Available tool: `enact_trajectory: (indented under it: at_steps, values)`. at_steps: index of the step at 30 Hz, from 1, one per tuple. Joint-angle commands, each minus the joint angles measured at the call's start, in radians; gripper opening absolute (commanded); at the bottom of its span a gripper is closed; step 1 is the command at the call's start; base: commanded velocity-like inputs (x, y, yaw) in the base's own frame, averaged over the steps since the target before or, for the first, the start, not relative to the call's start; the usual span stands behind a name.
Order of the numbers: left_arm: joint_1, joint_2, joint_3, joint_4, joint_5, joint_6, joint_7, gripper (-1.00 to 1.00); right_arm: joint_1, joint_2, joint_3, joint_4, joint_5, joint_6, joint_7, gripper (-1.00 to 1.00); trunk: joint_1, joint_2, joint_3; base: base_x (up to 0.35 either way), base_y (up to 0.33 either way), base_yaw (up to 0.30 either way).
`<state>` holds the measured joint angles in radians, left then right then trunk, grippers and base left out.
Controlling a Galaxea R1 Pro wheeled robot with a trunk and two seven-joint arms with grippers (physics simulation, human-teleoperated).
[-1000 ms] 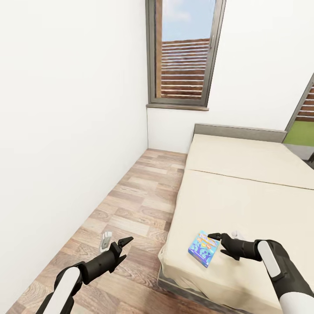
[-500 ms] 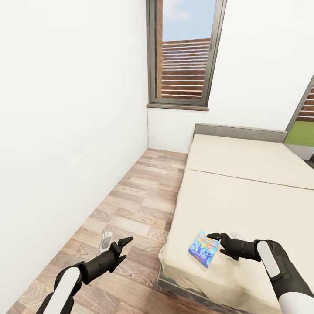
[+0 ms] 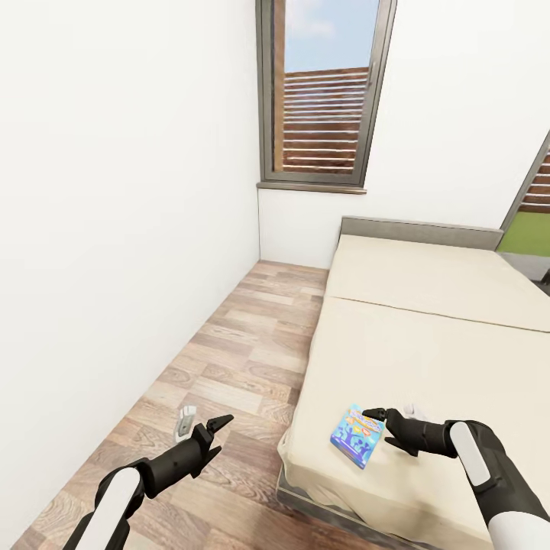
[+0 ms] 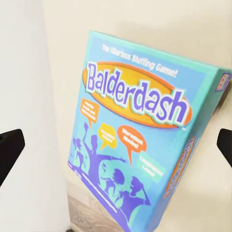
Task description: Put all the toys in the child's room - the three board games (two on the bed and one on the table), the two jigsaw puzzles on the table, and the tennis ball on the table - inside the toy box on the table in the child's room.
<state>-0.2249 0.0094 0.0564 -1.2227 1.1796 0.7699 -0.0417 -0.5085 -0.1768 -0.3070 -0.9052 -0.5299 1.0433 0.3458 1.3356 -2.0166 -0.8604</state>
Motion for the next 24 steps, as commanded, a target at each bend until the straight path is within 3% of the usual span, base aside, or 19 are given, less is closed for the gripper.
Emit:
enact_trajectory:
  at_steps: [1, 10, 24]
  values:
    - [-0.001, 0.000, 0.002, 0.000, -0.003, 0.005, -0.004, 1.00, -0.001, 0.000, -0.003, 0.000, 0.010, 0.004, 0.010, 1.00, 0.000, 0.000, -0.001, 0.000, 0.000, 0.003]
    - [-0.001, 0.000, 0.002, 0.000, -0.003, 0.005, -0.004, 1.00, -0.001, 0.000, -0.003, 0.000, 0.010, 0.004, 0.010, 1.00, 0.000, 0.000, -0.001, 0.000, 0.000, 0.051]
    - [-0.001, -0.002, 0.001, 0.000, -0.004, 0.003, -0.004, 1.00, -0.001, 0.000, -0.003, 0.000, 0.010, 0.004, 0.015, 1.00, 0.000, 0.000, 0.000, 0.000, 0.000, 0.228]
